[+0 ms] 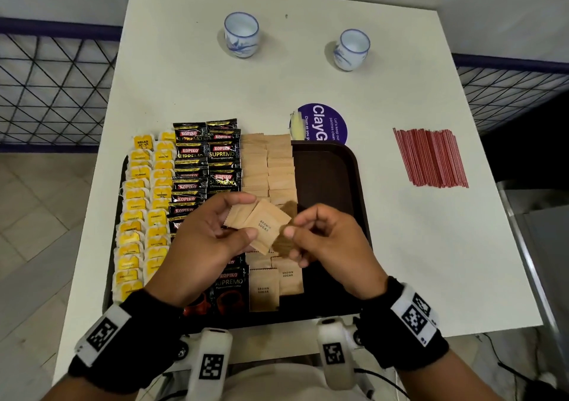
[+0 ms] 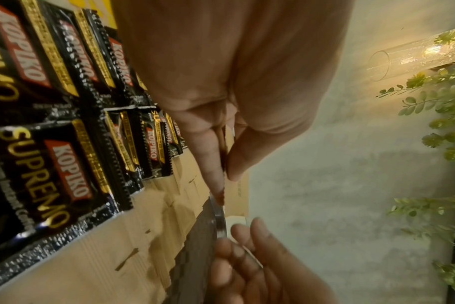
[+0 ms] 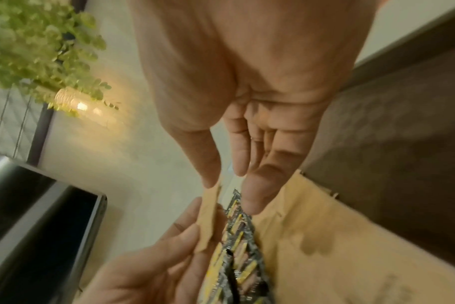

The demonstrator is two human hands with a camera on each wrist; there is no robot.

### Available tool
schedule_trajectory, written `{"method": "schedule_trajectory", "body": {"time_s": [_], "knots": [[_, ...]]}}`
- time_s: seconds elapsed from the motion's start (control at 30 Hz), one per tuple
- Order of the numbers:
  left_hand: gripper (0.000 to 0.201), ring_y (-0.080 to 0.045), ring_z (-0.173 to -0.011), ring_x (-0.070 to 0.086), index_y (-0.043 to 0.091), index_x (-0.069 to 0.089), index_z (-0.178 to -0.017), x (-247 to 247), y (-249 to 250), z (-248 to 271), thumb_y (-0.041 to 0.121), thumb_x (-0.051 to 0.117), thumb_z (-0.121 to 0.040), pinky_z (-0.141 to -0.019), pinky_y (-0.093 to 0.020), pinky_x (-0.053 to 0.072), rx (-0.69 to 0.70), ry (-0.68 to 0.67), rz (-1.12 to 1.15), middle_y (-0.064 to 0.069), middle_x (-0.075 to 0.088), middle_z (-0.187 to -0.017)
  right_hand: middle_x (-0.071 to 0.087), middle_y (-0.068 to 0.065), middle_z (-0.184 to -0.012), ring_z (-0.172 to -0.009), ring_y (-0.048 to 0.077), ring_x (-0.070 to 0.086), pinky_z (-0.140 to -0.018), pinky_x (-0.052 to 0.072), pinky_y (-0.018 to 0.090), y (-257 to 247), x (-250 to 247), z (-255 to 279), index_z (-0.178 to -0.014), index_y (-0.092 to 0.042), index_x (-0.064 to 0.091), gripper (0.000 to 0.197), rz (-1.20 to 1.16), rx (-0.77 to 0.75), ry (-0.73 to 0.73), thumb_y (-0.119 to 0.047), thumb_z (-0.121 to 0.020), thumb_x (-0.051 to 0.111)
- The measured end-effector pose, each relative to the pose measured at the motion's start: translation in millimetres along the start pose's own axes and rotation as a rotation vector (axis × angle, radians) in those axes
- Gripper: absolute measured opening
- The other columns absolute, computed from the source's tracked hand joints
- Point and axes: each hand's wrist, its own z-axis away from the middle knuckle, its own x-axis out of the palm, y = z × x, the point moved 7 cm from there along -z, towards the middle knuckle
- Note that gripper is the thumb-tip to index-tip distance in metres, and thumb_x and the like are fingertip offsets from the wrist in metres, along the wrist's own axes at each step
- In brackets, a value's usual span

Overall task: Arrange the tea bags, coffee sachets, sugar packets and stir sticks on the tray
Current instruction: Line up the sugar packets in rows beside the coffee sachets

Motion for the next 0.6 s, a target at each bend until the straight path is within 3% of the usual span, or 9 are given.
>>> {"method": "schedule_trajectory", "body": {"time_s": [0.2, 0.37, 0.47, 0.6], "knots": [[0.040, -0.026, -0.088, 0.076, 0.019, 0.067, -0.113, 4.6, 1.3, -3.9, -0.010, 0.070, -0.087, -0.072, -0.035, 0.064, 0.041, 0.020, -0.076, 0.004, 0.076, -0.110, 0.066, 0.015, -0.070, -0.052, 0.019, 0.066, -0.042, 0.047, 0.024, -6.0, 10.6, -10.7, -0.096, 0.009, 0.062, 0.016, -0.157, 0.001, 0.004, 0.002, -0.087, 0.072], [0.035, -0.024, -0.091, 0.076, 0.019, 0.068, -0.113, 4.9, -0.3, -4.3, -0.005, 0.071, -0.087, -0.073, -0.035, 0.064, 0.024, 0.003, -0.070, 0.007, 0.075, -0.113, 0.067, 0.010, -0.064, -0.055, 0.020, 0.068, -0.048, 0.054, 0.023, -7.1, 8.0, -10.3, -0.092, 0.003, 0.063, 0.004, -0.297, 0.055, -0.030, 0.003, -0.089, 0.066], [0.030, -0.020, -0.099, 0.075, 0.019, 0.067, -0.114, 2.8, -3.0, -3.2, -0.002, 0.063, -0.094, -0.074, -0.035, 0.064, -0.003, -0.001, -0.048, 0.006, 0.076, -0.113, 0.068, 0.014, -0.065, -0.055, 0.020, 0.067, -0.049, 0.054, 0.024, -9.6, -7.5, -9.2, -0.089, 0.002, 0.064, 0.004, -0.253, 0.021, 0.006, 0.003, -0.087, 0.068], [0.033, -0.021, -0.094, 0.075, 0.023, 0.069, -0.114, -10.7, -2.3, -1.6, -0.003, 0.060, -0.096, -0.071, -0.035, 0.064, 0.001, 0.027, -0.111, 0.005, 0.077, -0.111, 0.068, 0.021, -0.068, -0.054, 0.024, 0.064, -0.050, 0.052, 0.028, -0.6, -35.6, -2.5, -0.086, 0.002, 0.067, 0.005, -0.023, -0.002, 0.017, 0.002, -0.086, 0.072]]}}
